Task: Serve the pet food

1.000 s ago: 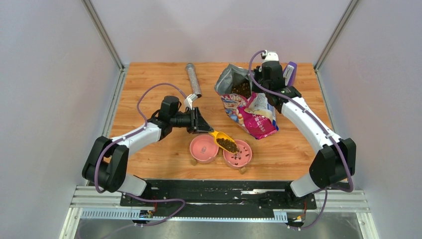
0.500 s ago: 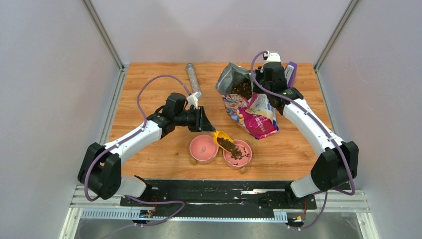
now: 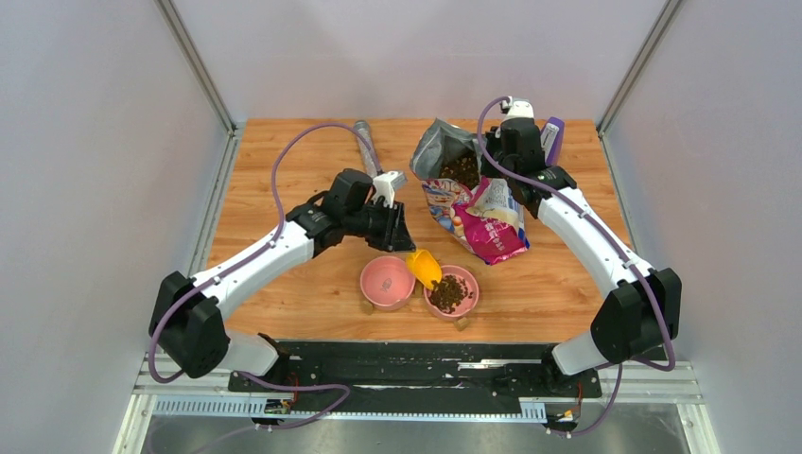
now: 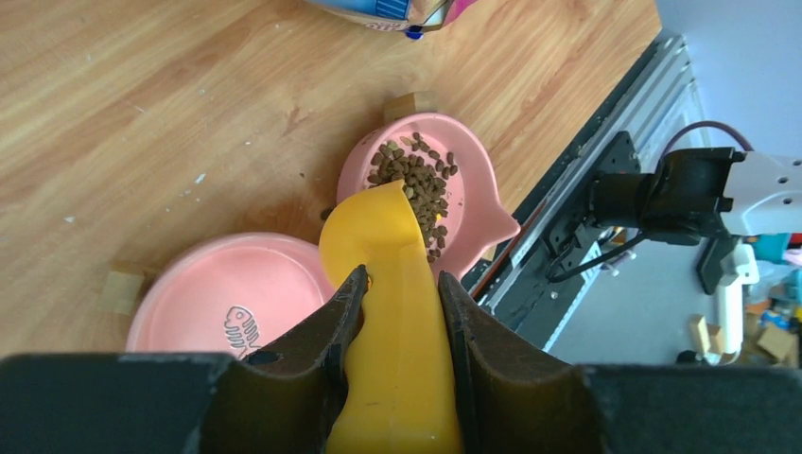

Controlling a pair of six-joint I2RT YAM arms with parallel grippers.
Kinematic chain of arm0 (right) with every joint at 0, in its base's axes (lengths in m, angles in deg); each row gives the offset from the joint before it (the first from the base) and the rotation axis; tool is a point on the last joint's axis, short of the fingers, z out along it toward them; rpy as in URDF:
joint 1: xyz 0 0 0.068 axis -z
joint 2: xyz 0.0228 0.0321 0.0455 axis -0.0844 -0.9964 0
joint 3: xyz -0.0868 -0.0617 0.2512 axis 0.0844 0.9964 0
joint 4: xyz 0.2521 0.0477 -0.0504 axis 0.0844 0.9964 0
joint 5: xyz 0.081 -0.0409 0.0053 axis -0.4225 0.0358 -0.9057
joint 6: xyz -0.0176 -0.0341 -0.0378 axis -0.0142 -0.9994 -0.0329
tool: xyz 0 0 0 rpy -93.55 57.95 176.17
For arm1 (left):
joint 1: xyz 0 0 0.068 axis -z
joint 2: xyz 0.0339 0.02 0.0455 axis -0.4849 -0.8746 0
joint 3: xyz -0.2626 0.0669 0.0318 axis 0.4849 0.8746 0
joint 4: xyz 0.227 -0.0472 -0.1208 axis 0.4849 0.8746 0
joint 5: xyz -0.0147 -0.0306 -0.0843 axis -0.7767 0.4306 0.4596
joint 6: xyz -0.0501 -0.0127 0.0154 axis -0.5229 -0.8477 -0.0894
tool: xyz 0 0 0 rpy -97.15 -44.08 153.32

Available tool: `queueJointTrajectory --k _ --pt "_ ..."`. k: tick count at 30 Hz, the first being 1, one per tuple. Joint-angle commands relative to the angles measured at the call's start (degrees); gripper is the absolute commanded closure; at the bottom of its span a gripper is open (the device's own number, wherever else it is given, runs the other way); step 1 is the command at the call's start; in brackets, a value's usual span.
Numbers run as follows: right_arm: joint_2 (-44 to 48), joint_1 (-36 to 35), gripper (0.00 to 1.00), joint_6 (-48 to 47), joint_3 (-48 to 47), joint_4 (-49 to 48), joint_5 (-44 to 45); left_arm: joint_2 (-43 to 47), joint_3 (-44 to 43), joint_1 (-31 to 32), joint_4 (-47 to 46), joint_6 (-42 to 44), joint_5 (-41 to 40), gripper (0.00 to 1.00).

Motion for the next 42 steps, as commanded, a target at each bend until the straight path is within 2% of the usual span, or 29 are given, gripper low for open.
queueJointTrajectory --k 1,13,17,24,27,31,35,42 --pt "0.86 0.45 1.0 0.57 0.84 2.84 1.03 -0.91 -5.84 1.02 4.77 7.24 -3.26 1.0" --pt "1.85 0.45 1.0 0.25 1.31 2.77 1.28 -1.74 -18.21 1.46 14.85 15.85 -3.64 1.0" --pt "2.32 0.38 1.0 -0.25 1.39 2.66 -0.52 -1.41 -25.57 1.31 16.36 16.73 -2.66 1.0" --pt "1.98 0.17 1.0 -1.76 -0.29 2.59 -3.64 -1.96 -38.52 0.76 19.92 19.12 -8.34 1.0" --pt "1.88 -0.19 1.0 -2.4 -1.78 2.63 -3.37 -3.14 -44.39 -0.6 20.07 17.63 -5.17 1.0" --pt "1.65 -0.23 1.0 -2.3 -3.89 3.25 -3.01 -6.7 -50.56 -1.26 20.7 14.96 -7.93 1.0" --pt "1.34 -0.51 1.0 -1.15 -6.8 5.15 -3.12 -10.89 -51.27 -3.39 18.52 8.03 -9.64 1.0" --pt "0.08 -2.07 1.0 0.34 -12.33 9.47 -2.7 -18.64 -54.07 -3.77 17.7 4.62 -11.24 1.0"
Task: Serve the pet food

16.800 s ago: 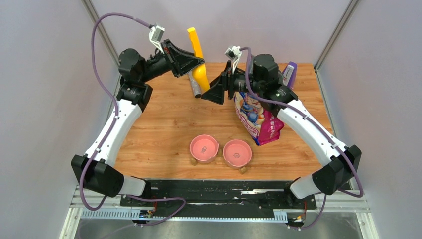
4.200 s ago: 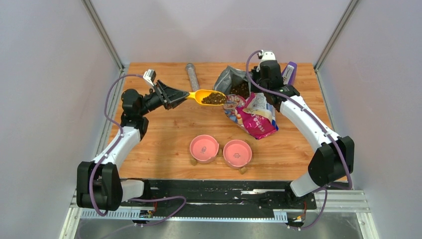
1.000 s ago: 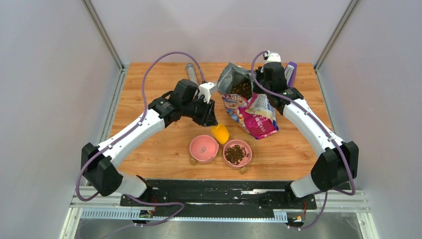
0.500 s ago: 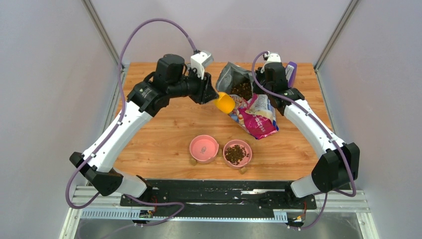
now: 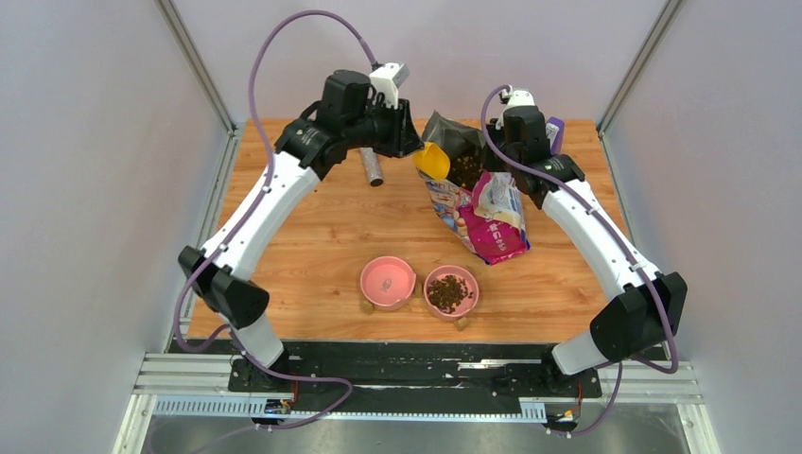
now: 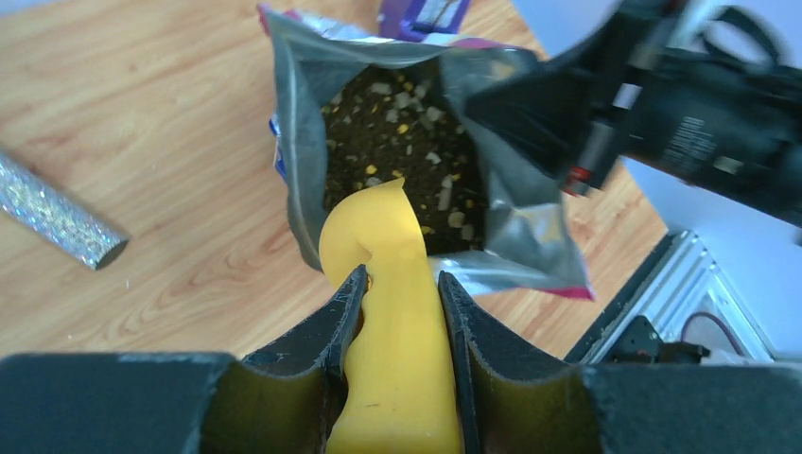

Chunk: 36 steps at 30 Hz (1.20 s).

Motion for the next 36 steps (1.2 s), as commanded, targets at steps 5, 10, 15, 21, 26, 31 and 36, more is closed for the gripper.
queueJointTrajectory --k 5,10,15,21,26,31,36 --pt "-0.52 -3.07 1.0 1.62 -5.75 2.73 0.48 -6.15 -2.11 -0.21 -6.83 -7.29 -2.8 1.0" --pt "-0.84 -3.92 1.0 1.81 -4.57 2.79 1.08 -10.96 -0.86 -0.44 -8.23 -10.03 0.15 1.0" --pt "-0.94 -4.02 1.0 2.78 -3.16 2.73 1.9 -13.14 3.73 -0.45 -13.68 -11.33 2.32 1.0" --pt "-0.95 -4.02 1.0 4.37 -0.44 1.79 1.81 -16.39 7.22 -0.44 -18.92 -16.44 2.05 1.0" --pt "-1.33 -4.02 1.0 5.07 -0.05 1.53 1.62 -20.98 8.3 -0.26 -24.26 -19.93 7.57 1.0" --pt "-1.25 -3.94 1.0 5.12 0.0 1.23 1.76 -22.6 9.51 -0.39 -27.53 -23.1 14.01 1.0" --pt "-1.28 -3.86 1.0 4.75 0.16 1.24 2.4 -22.88 11.46 -1.16 -33.65 -29.42 20.71 1.0"
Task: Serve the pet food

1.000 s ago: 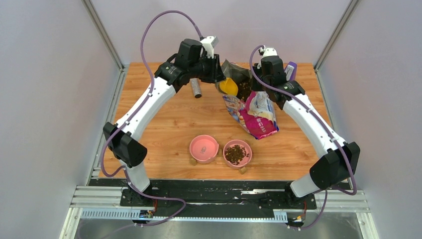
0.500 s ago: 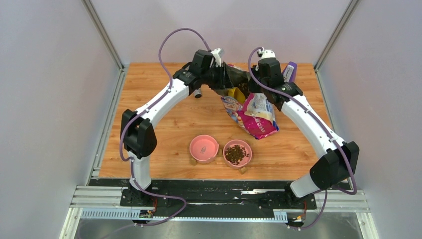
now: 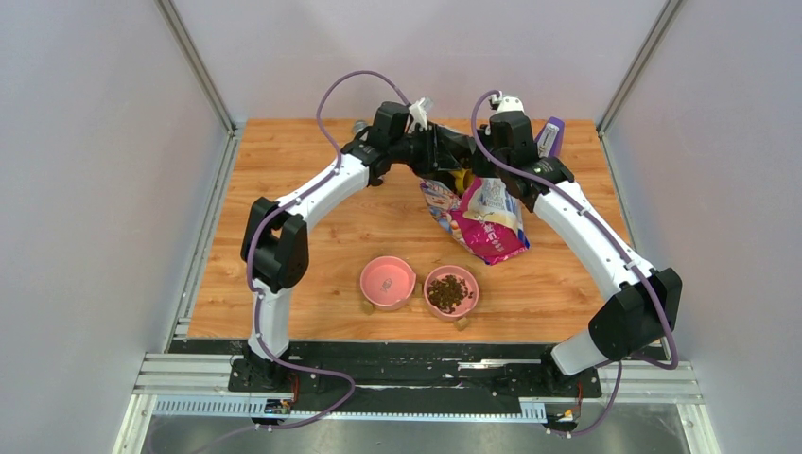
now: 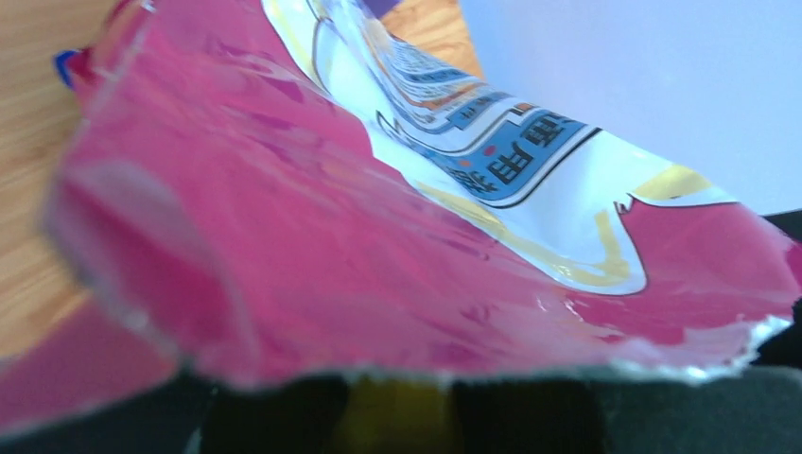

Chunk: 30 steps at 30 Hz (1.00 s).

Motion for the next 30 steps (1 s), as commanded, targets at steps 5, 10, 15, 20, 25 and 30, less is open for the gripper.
queueJointTrajectory --k 5,10,15,20,25,30 --pt "0.66 0.44 1.0 0.71 1.32 -0.76 -0.16 1.8 8.99 -2.69 -19.36 -15.81 13.4 1.0" --pt "1.54 1.63 1.0 1.03 1.92 -0.79 -0.02 7.23 16.56 -4.48 -25.13 -21.28 15.4 1.0" --pt "2.84 3.87 1.0 2.15 1.3 0.61 -0.95 12.79 21.82 -6.49 -25.06 -22.25 15.29 1.0" --pt "3.97 5.07 1.0 1.51 1.12 0.61 -1.76 18.09 25.46 -8.64 -26.81 -23.71 15.42 1.0" --pt "4.26 5.43 1.0 1.29 1.12 0.6 -2.09 22.23 26.56 -9.7 -24.25 -22.48 15.45 1.0" --pt "4.2 5.59 1.0 1.38 1.07 0.61 -2.12 25.69 27.37 -11.71 -19.56 -19.87 14.42 1.0"
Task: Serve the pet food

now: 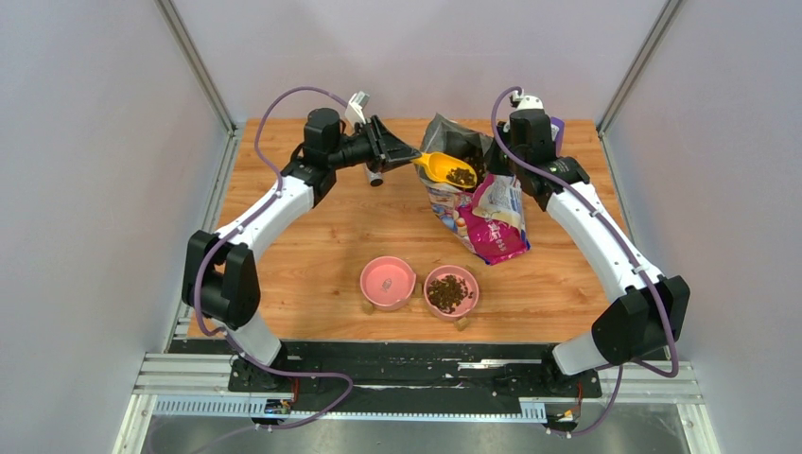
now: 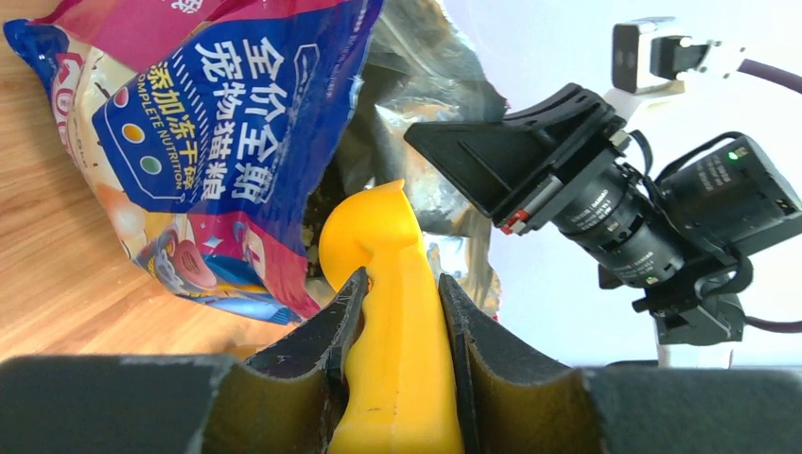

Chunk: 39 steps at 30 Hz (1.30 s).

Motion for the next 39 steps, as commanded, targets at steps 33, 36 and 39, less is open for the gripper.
queueJointTrajectory --k 33,36,39 --pt "1.74 0.65 1.0 -0.7 -2.01 1.24 1.17 17.04 17.73 -9.74 -22.42 -20.81 7.56 1.0" --pt "1.36 0.84 1.0 -1.02 -2.36 1.43 0.84 18.98 19.1 -9.78 -20.62 -19.13 9.01 1.0" --pt "1.01 0.84 1.0 -1.45 -2.86 1.87 0.75 20.97 21.3 -9.78 -20.88 -18.55 11.26 1.0"
